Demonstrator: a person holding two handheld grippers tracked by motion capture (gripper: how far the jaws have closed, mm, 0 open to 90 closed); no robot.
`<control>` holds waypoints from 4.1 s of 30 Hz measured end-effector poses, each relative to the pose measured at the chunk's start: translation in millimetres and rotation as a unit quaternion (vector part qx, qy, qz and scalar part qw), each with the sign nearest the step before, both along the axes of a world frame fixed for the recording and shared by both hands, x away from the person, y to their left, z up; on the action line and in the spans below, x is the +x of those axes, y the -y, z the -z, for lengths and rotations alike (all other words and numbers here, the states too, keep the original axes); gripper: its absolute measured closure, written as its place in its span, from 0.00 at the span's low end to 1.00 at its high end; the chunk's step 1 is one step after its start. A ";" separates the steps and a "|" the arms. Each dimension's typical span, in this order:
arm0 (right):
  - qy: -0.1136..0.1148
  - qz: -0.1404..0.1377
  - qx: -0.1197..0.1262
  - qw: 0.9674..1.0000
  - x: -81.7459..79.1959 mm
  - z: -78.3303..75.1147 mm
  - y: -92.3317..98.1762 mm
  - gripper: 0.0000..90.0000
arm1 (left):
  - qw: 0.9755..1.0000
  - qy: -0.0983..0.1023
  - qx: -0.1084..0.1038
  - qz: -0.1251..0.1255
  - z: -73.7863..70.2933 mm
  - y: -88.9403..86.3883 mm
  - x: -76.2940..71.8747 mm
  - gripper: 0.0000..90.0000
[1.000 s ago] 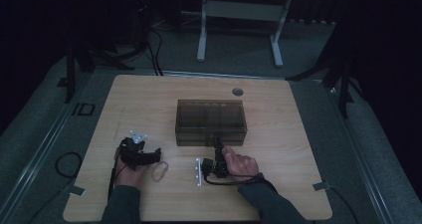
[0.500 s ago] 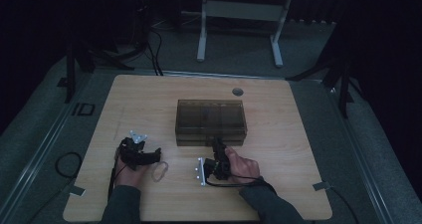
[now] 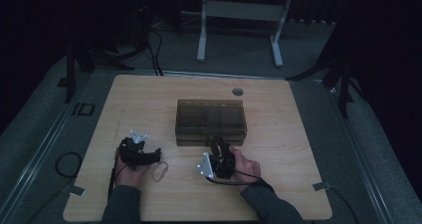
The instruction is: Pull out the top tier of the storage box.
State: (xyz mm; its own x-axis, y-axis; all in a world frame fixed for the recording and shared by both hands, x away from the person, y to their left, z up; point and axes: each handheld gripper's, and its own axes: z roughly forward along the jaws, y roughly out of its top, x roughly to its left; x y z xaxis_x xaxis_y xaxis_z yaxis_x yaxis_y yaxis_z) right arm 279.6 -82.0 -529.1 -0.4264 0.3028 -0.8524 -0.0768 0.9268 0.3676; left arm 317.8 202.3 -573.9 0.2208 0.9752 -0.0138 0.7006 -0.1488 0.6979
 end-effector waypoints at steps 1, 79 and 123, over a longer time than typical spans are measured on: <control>-0.004 -0.002 0.002 1.000 0.5 -0.9 0.7 0.66 | 1.000 0.000 0.000 0.001 0.0 -0.1 0.0 0.07; -0.191 0.039 0.322 0.926 39.4 -32.5 114.8 0.56 | 1.000 0.009 -0.002 0.007 -0.7 0.6 -3.1 0.17; -0.241 0.043 0.385 0.890 49.0 -18.7 123.9 0.67 | 0.987 0.071 -0.072 0.128 -65.4 33.3 -28.7 0.63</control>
State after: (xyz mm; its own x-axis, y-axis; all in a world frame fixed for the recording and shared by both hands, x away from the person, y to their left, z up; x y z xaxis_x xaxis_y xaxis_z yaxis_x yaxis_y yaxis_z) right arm 328.6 -205.8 -510.4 -0.6327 0.7676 -0.1026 0.3208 0.3803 0.8675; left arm 289.1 169.0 -508.5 0.4685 0.8780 -0.0985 0.5463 -0.2002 0.8133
